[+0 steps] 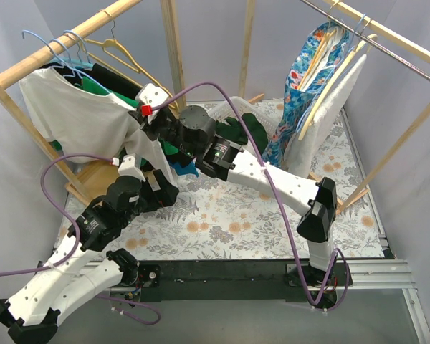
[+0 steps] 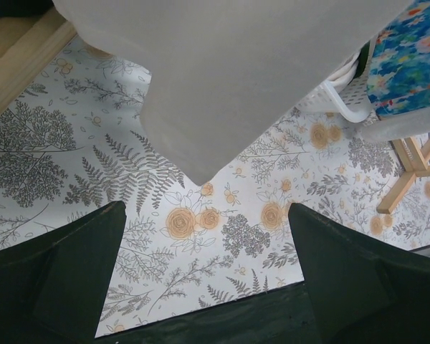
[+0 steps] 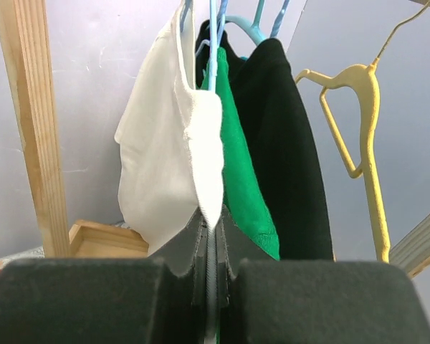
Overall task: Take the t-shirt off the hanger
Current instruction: Pick up the hanger from the clothesline.
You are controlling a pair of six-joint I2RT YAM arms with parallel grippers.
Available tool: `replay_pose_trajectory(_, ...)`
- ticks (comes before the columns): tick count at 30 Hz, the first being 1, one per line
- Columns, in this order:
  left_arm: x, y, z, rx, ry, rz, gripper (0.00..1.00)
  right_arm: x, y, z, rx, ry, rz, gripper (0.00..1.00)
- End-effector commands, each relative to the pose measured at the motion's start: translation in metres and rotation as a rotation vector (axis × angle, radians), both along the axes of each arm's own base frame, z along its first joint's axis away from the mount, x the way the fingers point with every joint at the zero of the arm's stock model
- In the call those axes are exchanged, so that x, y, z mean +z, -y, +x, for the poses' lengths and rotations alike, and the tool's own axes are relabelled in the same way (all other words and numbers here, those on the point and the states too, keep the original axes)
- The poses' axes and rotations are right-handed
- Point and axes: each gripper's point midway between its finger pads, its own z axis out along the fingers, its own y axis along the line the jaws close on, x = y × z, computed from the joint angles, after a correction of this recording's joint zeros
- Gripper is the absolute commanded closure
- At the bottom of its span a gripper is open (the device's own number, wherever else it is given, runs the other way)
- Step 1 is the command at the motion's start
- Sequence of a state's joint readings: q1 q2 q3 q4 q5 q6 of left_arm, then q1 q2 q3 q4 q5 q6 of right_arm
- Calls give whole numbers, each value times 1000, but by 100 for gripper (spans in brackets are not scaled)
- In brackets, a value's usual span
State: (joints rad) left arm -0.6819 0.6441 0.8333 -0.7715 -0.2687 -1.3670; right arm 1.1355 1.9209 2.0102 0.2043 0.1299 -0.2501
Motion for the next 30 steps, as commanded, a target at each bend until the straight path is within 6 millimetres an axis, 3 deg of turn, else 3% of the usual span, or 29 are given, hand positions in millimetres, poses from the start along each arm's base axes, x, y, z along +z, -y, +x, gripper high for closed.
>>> replay_pose_trajectory(1,21,-2,-2,-14,49,-24,2,110,58,-27,-5,102,289,99)
replay_pose_trajectory(8,48,-2,-10,-66,114,-43,2,87,92,-47,13,111,229,99)
replay_pose_trajectory(9,53,-3,-11,-72,128,-38,2,96,107,-54,11,128,240,99)
replay_pose_trajectory(10,63,-5,-12,-70,148,-48,2,81,107,-54,12,117,207,99)
replay_pose_trajectory(12,72,-8,-14,-74,167,-42,2,86,126,-63,14,126,210,99)
replay_pose_trajectory(13,83,-10,-15,-79,196,-42,2,69,126,-64,18,110,177,99)
replay_pose_trajectory(16,98,-13,-14,-90,241,-21,2,67,150,-75,19,109,173,99)
replay_pose_trajectory(17,107,-12,-13,-93,260,-23,2,52,152,-75,17,93,145,99)
replay_pose_trajectory(18,112,-12,-12,-95,274,-19,2,59,166,-81,11,95,162,99)
replay_pose_trajectory(20,124,-11,-9,-111,309,-5,2,38,174,-83,4,70,117,99)
replay_pose_trajectory(21,127,-9,-9,-120,321,0,2,43,187,-89,1,73,127,99)
replay_pose_trajectory(23,139,-6,-8,-140,357,-8,2,16,193,-91,-1,37,49,99)
replay_pose_trajectory(24,142,-4,-8,-153,366,-8,2,15,204,-94,-7,33,44,99)
replay_pose_trajectory(28,157,2,-12,-203,426,-29,2,-27,229,-97,-56,-39,-48,99)
replay_pose_trajectory(29,161,3,-12,-205,438,-35,2,-25,245,-97,-93,-53,-21,99)
replay_pose_trajectory(30,164,3,-12,-208,447,-34,2,-36,251,-97,-105,-66,-31,99)
